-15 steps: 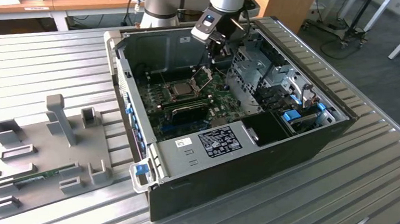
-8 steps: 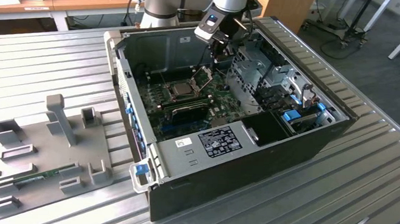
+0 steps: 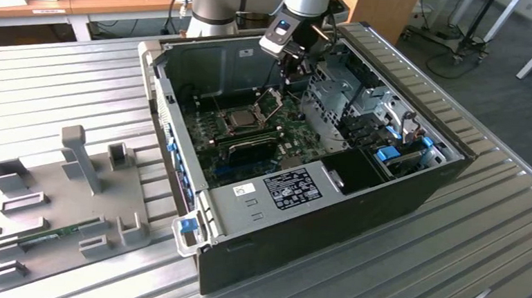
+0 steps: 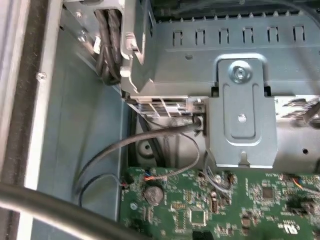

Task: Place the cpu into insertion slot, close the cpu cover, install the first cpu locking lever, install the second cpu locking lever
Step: 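Close the cpu cover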

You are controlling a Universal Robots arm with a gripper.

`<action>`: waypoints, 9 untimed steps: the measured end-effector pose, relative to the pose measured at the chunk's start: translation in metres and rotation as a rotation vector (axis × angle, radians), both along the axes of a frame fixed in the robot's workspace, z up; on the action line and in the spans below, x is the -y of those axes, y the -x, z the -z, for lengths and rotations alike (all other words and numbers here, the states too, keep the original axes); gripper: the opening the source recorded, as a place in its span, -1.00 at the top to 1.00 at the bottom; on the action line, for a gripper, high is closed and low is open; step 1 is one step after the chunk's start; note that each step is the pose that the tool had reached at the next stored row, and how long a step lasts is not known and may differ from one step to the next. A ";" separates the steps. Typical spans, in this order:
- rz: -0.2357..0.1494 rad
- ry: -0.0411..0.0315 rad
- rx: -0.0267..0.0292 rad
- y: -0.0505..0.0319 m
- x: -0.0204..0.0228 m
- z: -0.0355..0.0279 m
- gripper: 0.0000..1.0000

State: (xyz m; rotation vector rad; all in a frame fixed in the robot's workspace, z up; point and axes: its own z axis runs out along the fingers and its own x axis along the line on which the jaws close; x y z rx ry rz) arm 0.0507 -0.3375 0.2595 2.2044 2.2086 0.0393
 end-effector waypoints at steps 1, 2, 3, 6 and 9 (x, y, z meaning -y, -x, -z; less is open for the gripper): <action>0.000 -0.0001 0.0000 -0.0003 0.0000 0.0006 0.80; 0.000 0.0000 0.0000 -0.0005 0.0000 0.0011 0.80; 0.000 0.0000 0.0000 -0.0007 0.0000 0.0015 0.80; 0.000 -0.0001 0.0000 -0.0011 0.0000 0.0024 0.80; 0.000 0.0001 -0.0001 -0.0013 0.0000 0.0050 0.80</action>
